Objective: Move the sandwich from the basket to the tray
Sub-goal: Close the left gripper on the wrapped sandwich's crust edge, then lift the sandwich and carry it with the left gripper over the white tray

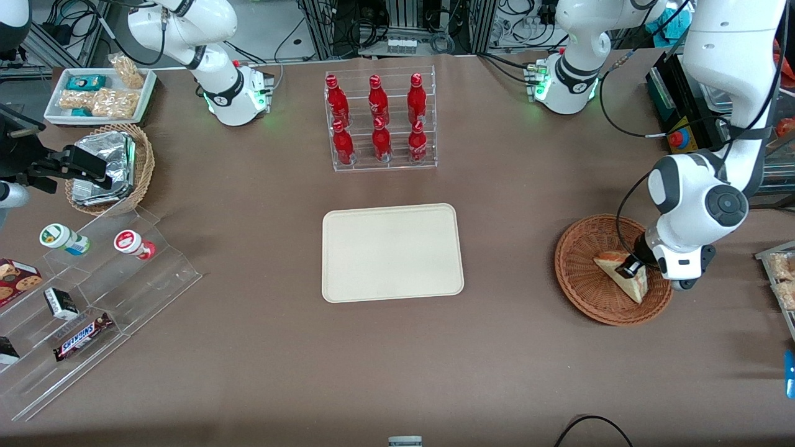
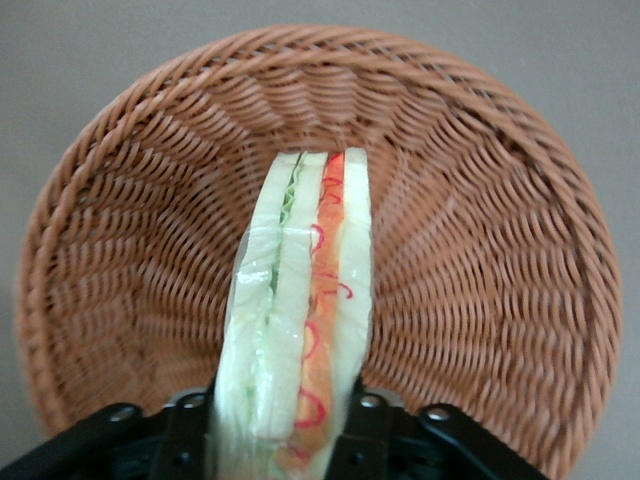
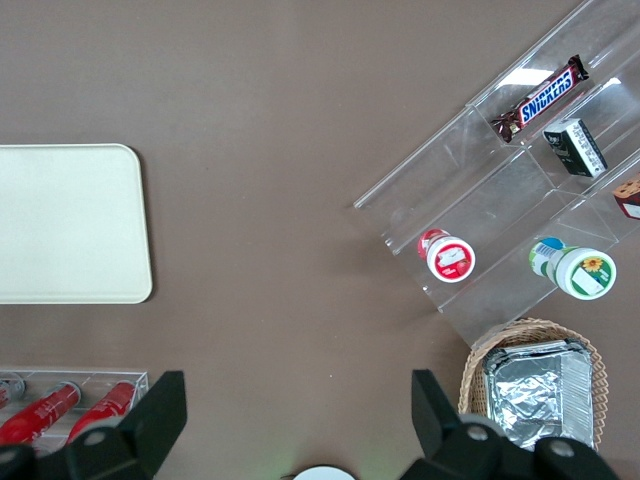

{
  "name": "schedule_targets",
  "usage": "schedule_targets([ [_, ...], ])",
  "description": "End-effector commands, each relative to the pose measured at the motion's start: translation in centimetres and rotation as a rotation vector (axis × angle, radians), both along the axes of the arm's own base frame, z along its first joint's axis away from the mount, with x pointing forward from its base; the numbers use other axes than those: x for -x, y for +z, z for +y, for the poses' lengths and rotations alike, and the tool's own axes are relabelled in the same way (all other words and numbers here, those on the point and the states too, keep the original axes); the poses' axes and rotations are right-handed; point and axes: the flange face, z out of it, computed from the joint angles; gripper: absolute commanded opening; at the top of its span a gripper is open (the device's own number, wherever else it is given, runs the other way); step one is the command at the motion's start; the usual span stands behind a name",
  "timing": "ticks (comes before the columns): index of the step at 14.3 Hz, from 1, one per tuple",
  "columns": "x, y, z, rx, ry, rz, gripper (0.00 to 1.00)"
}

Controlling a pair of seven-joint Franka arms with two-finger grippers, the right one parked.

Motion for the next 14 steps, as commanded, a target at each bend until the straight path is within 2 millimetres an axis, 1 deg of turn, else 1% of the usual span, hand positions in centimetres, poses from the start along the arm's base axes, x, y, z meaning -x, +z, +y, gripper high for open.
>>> schedule_targets([
  [1,-1.1,5.3,-2.7,-0.008,-0.136,0.058,0.01],
  [2,-1.4,6.2,-4.3,-0.005,-0.205,0.077,0.01],
  [3,-1.6,7.1,-6.6,0.0,-0.315,0.087,0.03],
  [5,-1.6,7.8,-10.2,0.023,-0.516,0.086,0.05],
  [6,-1.2,8.0,-14.1,0.029,-0.573,0.078,0.05],
  [8,-0.3,7.5,-20.3,0.023,-0.612,0.076,0.04],
  [9,0.0,6.9,-23.9,0.019,-0.62,0.074,0.03],
  [10,0.1,6.6,-26.8,0.017,-0.617,0.07,0.03],
  [12,0.5,5.8,-33.6,0.015,-0.588,0.05,0.01],
  [14,1.0,4.8,-38.9,0.019,-0.57,0.035,0.01],
])
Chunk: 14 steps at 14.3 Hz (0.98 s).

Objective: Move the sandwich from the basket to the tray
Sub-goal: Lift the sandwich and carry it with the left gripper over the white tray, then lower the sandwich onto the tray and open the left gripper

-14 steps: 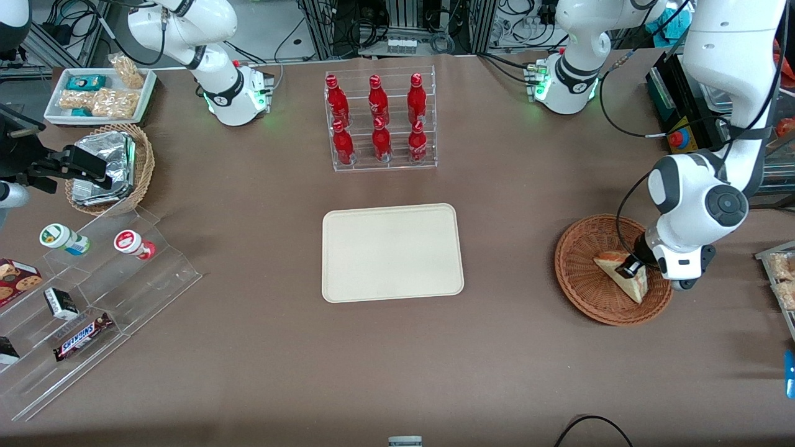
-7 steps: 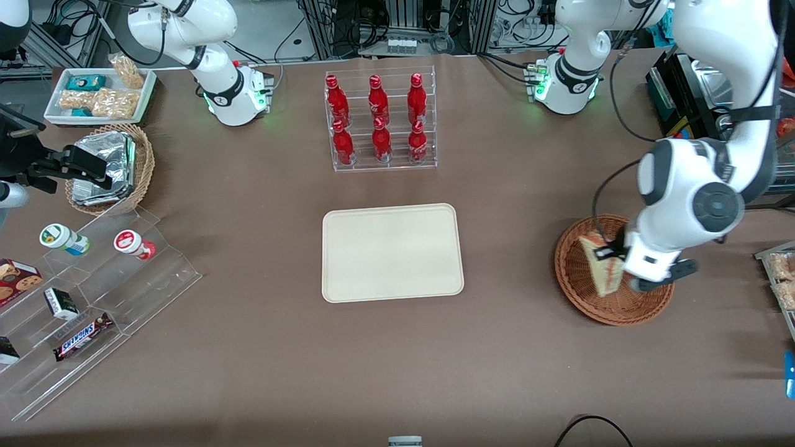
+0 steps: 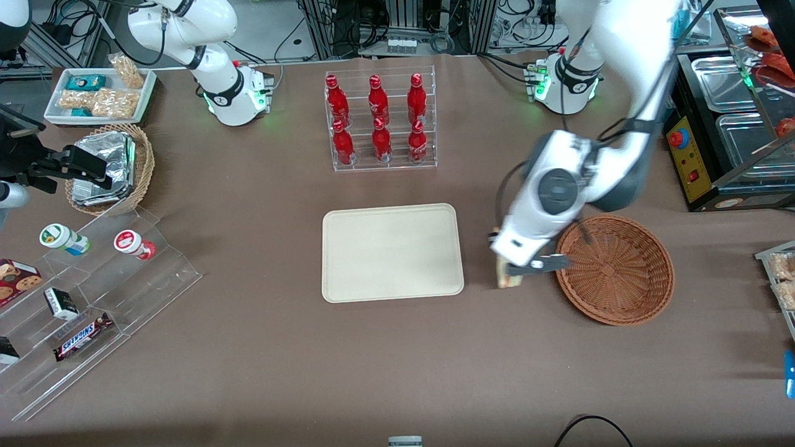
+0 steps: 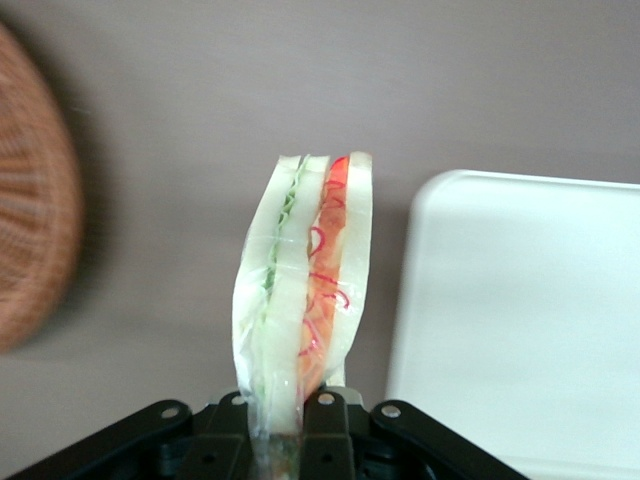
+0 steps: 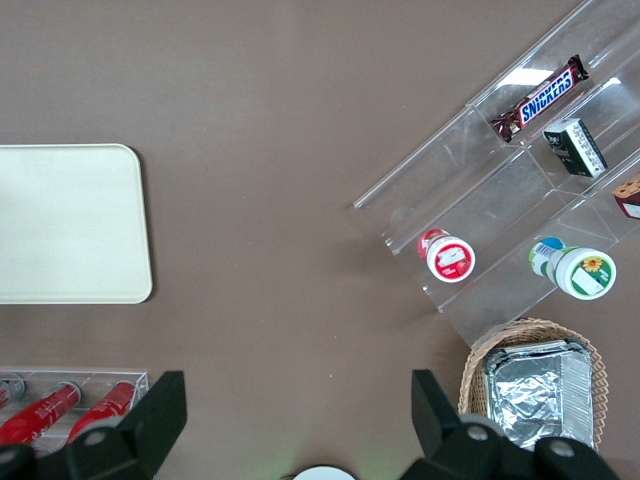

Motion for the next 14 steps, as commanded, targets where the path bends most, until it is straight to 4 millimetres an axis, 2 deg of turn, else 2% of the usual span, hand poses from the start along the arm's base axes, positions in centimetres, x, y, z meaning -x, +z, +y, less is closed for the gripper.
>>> schedule_targets([
  [1,-0.6,-1.7,-7.3,0.009,0.048,-0.02,0.01],
  [3,0.7,-2.4,-11.5,0.012,0.071,-0.037,0.01],
  [5,1.4,-2.5,-14.6,0.041,0.078,-0.067,0.01],
  [9,4.2,-5.1,-19.5,0.089,0.076,-0.114,0.0],
  [12,5.8,-7.3,-21.8,0.098,0.075,-0.117,0.01],
  [14,6.3,-8.2,-22.3,0.09,0.067,-0.114,0.01],
])
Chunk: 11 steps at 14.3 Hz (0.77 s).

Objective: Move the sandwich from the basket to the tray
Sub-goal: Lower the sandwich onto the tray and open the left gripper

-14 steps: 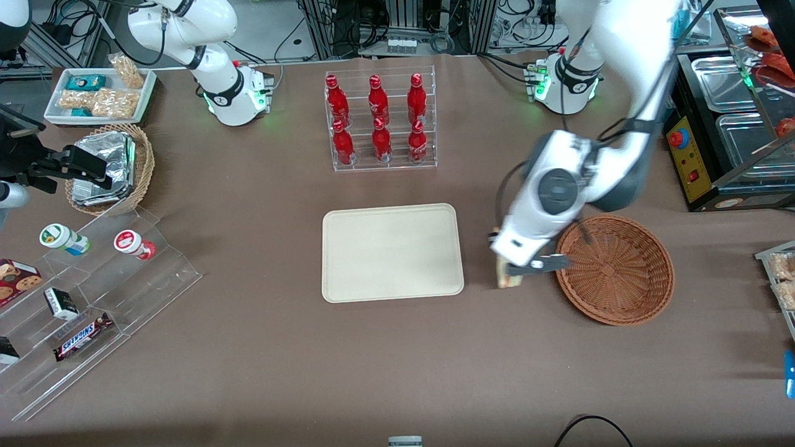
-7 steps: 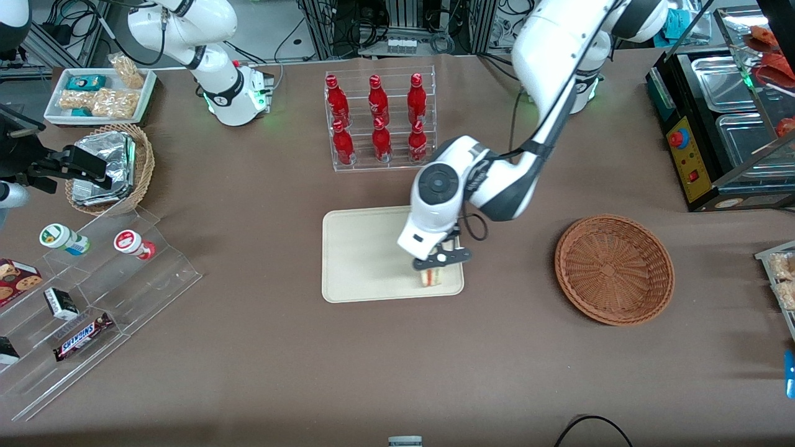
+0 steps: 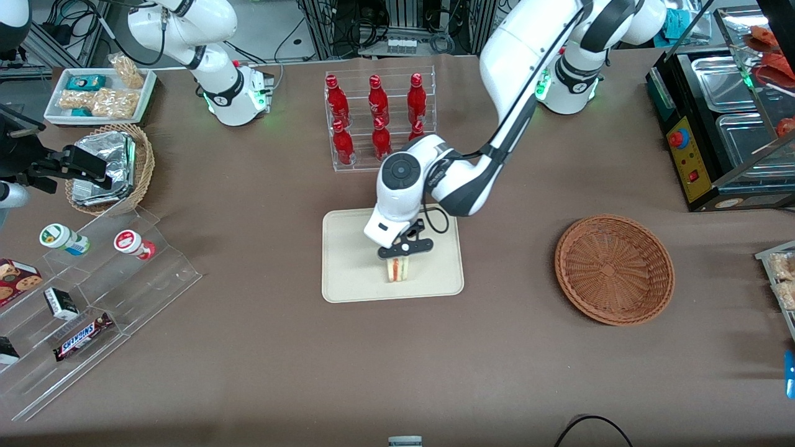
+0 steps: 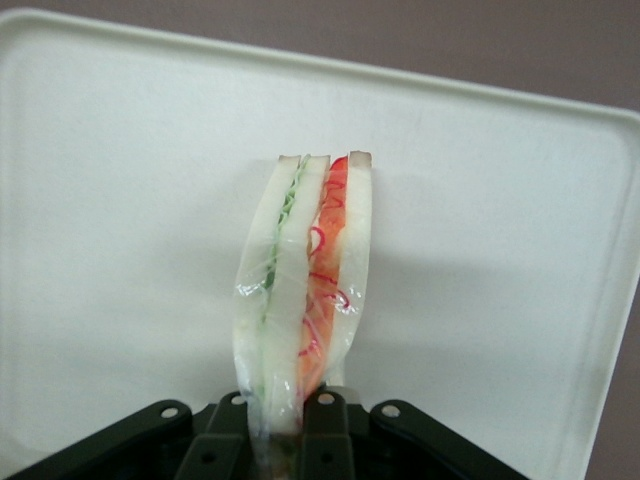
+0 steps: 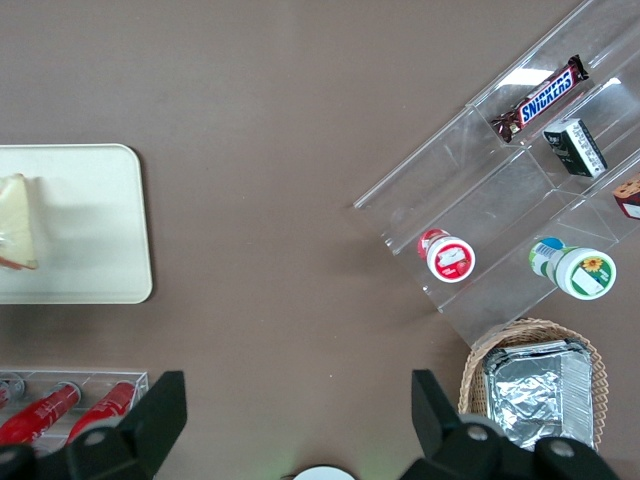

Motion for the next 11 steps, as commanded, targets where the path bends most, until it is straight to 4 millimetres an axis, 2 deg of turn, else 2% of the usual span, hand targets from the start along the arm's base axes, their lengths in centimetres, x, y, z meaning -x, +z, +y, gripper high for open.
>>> schedule_targets([
  [1,-0.1,-0.5,-1.1,-0.009,0.01,-0.021,0.03],
  [2,-0.1,-0.7,-1.1,-0.01,0.013,-0.02,0.05],
  [3,-0.1,-0.8,-1.1,-0.01,0.022,-0.02,0.12],
  [4,0.0,-0.8,-1.1,-0.012,0.029,-0.021,0.42],
  [5,-0.1,-0.6,-1.1,-0.013,0.036,-0.025,0.93],
  [6,-0.1,-0.5,-1.1,-0.016,0.041,-0.031,1.0],
  [9,-0.2,0.6,-1.1,-0.011,0.121,-0.036,1.0],
  [11,-0.4,3.4,-0.9,-0.004,0.109,-0.067,1.0],
])
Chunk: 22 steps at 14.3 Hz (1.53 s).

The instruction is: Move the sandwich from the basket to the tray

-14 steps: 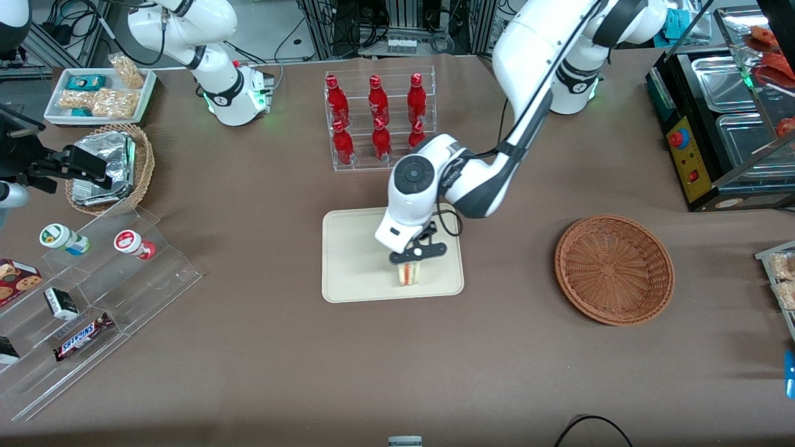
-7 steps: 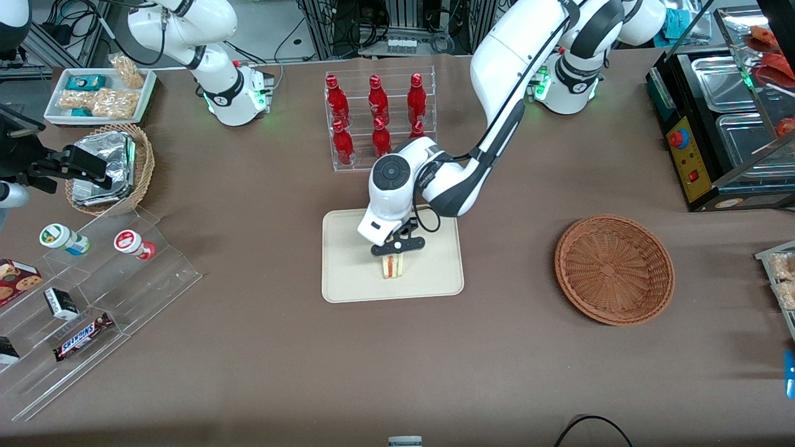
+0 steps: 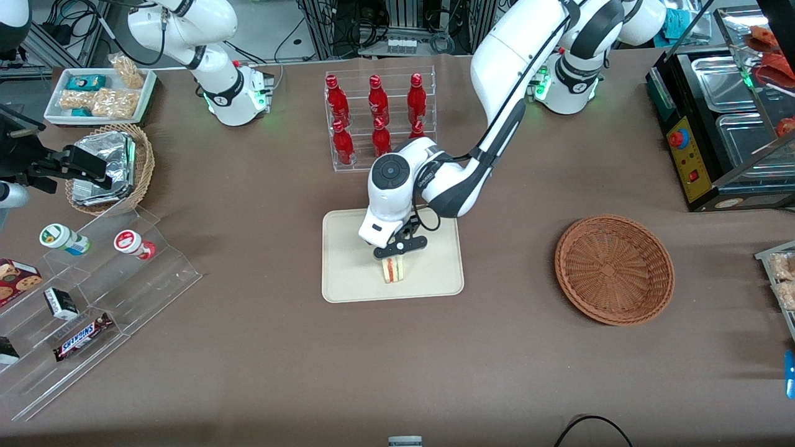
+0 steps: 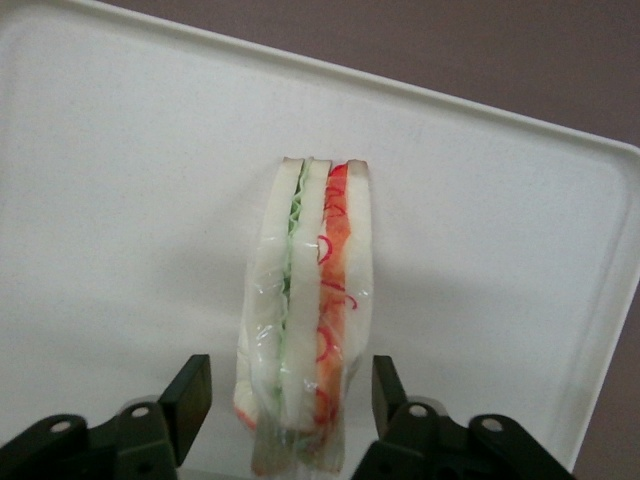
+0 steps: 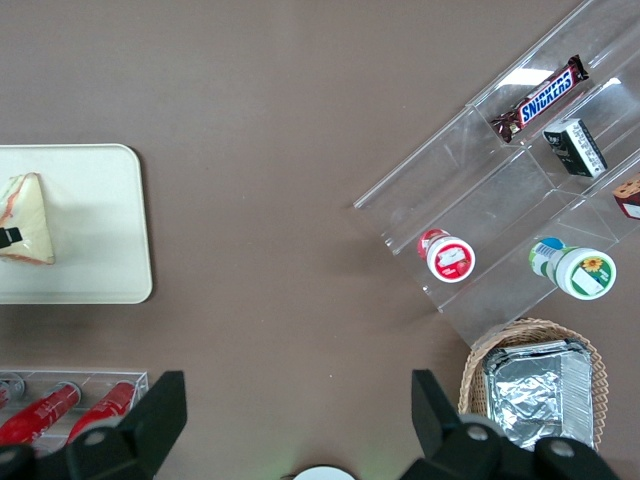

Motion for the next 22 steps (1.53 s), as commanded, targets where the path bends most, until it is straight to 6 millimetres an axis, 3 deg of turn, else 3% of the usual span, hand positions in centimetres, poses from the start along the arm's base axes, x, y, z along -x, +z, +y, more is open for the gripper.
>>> schedule_targets([
  [1,-0.2,4.4,0.6,-0.027,0.016,-0.035,1.0],
  [3,0.3,7.6,1.9,-0.088,-0.006,-0.006,1.0],
  [6,0.5,10.0,6.6,-0.167,-0.128,-0.025,1.0],
  [9,-0.8,12.3,13.7,-0.221,-0.112,0.025,1.0],
  [11,-3.0,14.2,19.2,-0.231,-0.073,0.053,1.0],
  [15,-4.1,15.6,27.2,-0.2,-0.197,0.1,1.0],
  [19,-4.1,18.6,34.5,-0.204,-0.297,0.17,1.0],
  [22,-3.6,21.8,38.2,-0.199,-0.331,0.194,1.0],
])
